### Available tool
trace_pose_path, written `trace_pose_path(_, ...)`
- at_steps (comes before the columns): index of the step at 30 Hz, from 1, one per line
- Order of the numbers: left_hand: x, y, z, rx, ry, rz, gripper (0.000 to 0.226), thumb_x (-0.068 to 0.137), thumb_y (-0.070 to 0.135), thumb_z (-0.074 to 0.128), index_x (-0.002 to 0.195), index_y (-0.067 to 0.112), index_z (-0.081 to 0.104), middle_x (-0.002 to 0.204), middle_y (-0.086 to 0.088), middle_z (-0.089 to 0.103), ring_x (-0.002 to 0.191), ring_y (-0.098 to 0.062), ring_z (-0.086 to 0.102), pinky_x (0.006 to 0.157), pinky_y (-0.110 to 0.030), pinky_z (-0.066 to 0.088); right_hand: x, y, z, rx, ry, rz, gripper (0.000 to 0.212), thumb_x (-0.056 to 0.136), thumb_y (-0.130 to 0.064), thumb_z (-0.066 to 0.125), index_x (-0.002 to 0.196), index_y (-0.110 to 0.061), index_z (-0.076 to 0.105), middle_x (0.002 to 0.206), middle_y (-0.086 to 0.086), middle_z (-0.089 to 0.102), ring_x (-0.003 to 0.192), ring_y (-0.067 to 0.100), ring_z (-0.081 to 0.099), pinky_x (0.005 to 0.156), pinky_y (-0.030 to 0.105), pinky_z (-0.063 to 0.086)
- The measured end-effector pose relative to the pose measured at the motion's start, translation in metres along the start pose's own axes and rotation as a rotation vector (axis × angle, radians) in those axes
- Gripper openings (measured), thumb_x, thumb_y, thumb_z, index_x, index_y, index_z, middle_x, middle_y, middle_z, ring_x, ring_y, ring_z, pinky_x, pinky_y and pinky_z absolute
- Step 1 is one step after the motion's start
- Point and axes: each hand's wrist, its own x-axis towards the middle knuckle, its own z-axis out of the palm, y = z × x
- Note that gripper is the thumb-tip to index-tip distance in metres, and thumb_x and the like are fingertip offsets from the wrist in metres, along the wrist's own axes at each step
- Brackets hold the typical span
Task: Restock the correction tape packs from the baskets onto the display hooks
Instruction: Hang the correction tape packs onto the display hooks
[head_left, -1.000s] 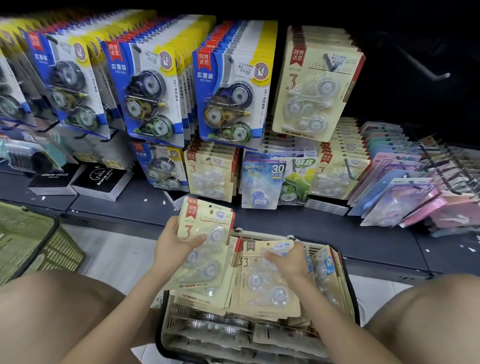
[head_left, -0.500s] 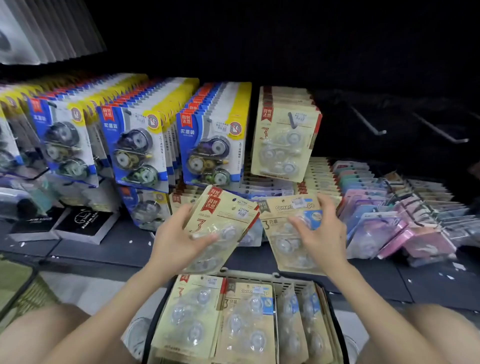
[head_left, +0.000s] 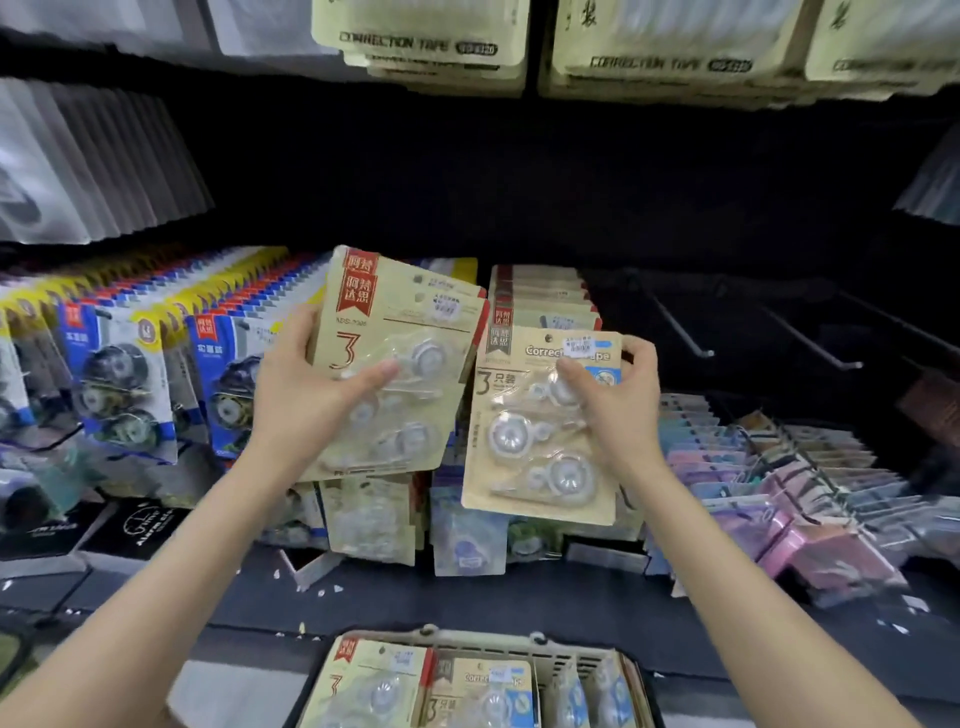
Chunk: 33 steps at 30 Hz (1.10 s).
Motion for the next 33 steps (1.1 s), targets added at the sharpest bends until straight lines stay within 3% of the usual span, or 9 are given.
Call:
trace_pose_path(6, 0.016, 0.005, 0.004, -0.079, 0.042, 0.012, 0.046, 0.073, 0.014, 0.083, 0.097, 0.039, 0.052, 0.1, 0.013, 0.067, 0.086, 0.004, 0.065, 0.075, -0.018, 0.053, 0.005, 0.006, -0.003, -0.02, 0.001, 0.027, 0.05, 0.083, -0.018, 0.078, 0.118, -0.019, 0.042, 0.102, -0.009, 0.065, 0.088, -0.002, 0.066, 0.071, 0.012, 0.052)
trace_pose_path(12, 0.027, 0.001, 0.012, -0.078, 0.034, 0.02, 0.044, 0.073, 0.014, 0.083, 0.099, 0.035, 0.053, 0.101, 0.01, 0.066, 0.09, 0.0, 0.065, 0.075, -0.021, 0.053, 0.01, 0.01, -0.005, 0.02, -0.025, 0.15, 0.045, 0.082, -0.022, 0.079, 0.113, -0.021, 0.046, 0.105, 0.0, 0.069, 0.093, 0.014, 0.069, 0.079, 0.033, 0.056)
trace_pose_path(16, 0.033, 0.001, 0.016, -0.112, 0.036, 0.003, 0.044, 0.073, 0.012, 0.083, 0.094, 0.037, 0.053, 0.095, 0.013, 0.067, 0.081, 0.006, 0.065, 0.071, -0.019, 0.052, 0.022, 0.017, -0.005, 0.038, -0.061, 0.169, 0.042, 0.083, -0.024, 0.078, 0.114, -0.022, 0.049, 0.106, 0.002, 0.07, 0.091, 0.016, 0.069, 0.072, 0.03, 0.052)
trace_pose_path(20, 0.036, -0.001, 0.019, -0.123, 0.028, 0.006, 0.042, 0.073, 0.012, 0.083, 0.095, 0.035, 0.055, 0.094, 0.012, 0.068, 0.079, 0.006, 0.066, 0.067, -0.015, 0.053, 0.032, 0.034, -0.002, 0.025, -0.058, 0.125, 0.039, 0.086, -0.026, 0.075, 0.118, -0.033, 0.054, 0.111, -0.005, 0.071, 0.102, 0.013, 0.069, 0.091, 0.039, 0.055)
trace_pose_path(22, 0.036, -0.003, 0.02, -0.128, 0.024, 0.006, 0.042, 0.072, 0.012, 0.083, 0.095, 0.034, 0.055, 0.093, 0.012, 0.068, 0.079, 0.007, 0.066, 0.066, -0.012, 0.052, 0.036, 0.045, 0.004, -0.053, -0.027, 0.064, 0.038, 0.087, -0.034, 0.073, 0.121, -0.04, 0.056, 0.115, -0.011, 0.07, 0.106, 0.007, 0.066, 0.095, 0.038, 0.053)
trace_pose_path(25, 0.037, -0.006, 0.02, -0.141, 0.017, -0.011, 0.043, 0.07, 0.015, 0.083, 0.098, 0.033, 0.057, 0.095, 0.012, 0.069, 0.082, 0.005, 0.067, 0.069, -0.013, 0.054, 0.039, 0.055, 0.013, -0.09, 0.013, 0.055, 0.052, 0.089, -0.043, 0.068, 0.137, -0.035, 0.05, 0.121, -0.017, 0.066, 0.113, 0.002, 0.061, 0.1, 0.036, 0.05)
trace_pose_path(30, 0.038, -0.012, 0.016, -0.153, 0.036, -0.025, 0.043, 0.071, 0.009, 0.082, 0.097, 0.033, 0.057, 0.093, 0.014, 0.069, 0.08, 0.006, 0.067, 0.066, -0.012, 0.052, 0.049, 0.069, 0.024, -0.142, 0.018, 0.052, 0.067, 0.088, -0.058, 0.061, 0.147, -0.038, 0.037, 0.124, -0.009, 0.06, 0.118, 0.01, 0.057, 0.103, 0.041, 0.048)
trace_pose_path(32, 0.039, -0.012, 0.014, -0.152, 0.044, -0.021, 0.043, 0.072, 0.006, 0.081, 0.096, 0.032, 0.056, 0.093, 0.013, 0.068, 0.078, 0.007, 0.066, 0.064, -0.011, 0.051, 0.051, 0.074, 0.026, -0.145, 0.031, 0.054, 0.069, 0.089, -0.058, 0.06, 0.149, -0.036, 0.034, 0.126, -0.002, 0.057, 0.112, -0.001, 0.054, 0.103, 0.032, 0.047)
trace_pose_path(33, 0.039, -0.012, 0.012, -0.151, 0.047, -0.022, 0.043, 0.073, 0.006, 0.081, 0.095, 0.032, 0.056, 0.092, 0.013, 0.068, 0.077, 0.007, 0.066, 0.064, -0.01, 0.051, 0.05, 0.074, 0.028, -0.139, 0.045, 0.058, 0.069, 0.09, -0.054, 0.06, 0.15, -0.034, 0.033, 0.126, 0.0, 0.056, 0.106, -0.01, 0.052, 0.1, 0.019, 0.044)
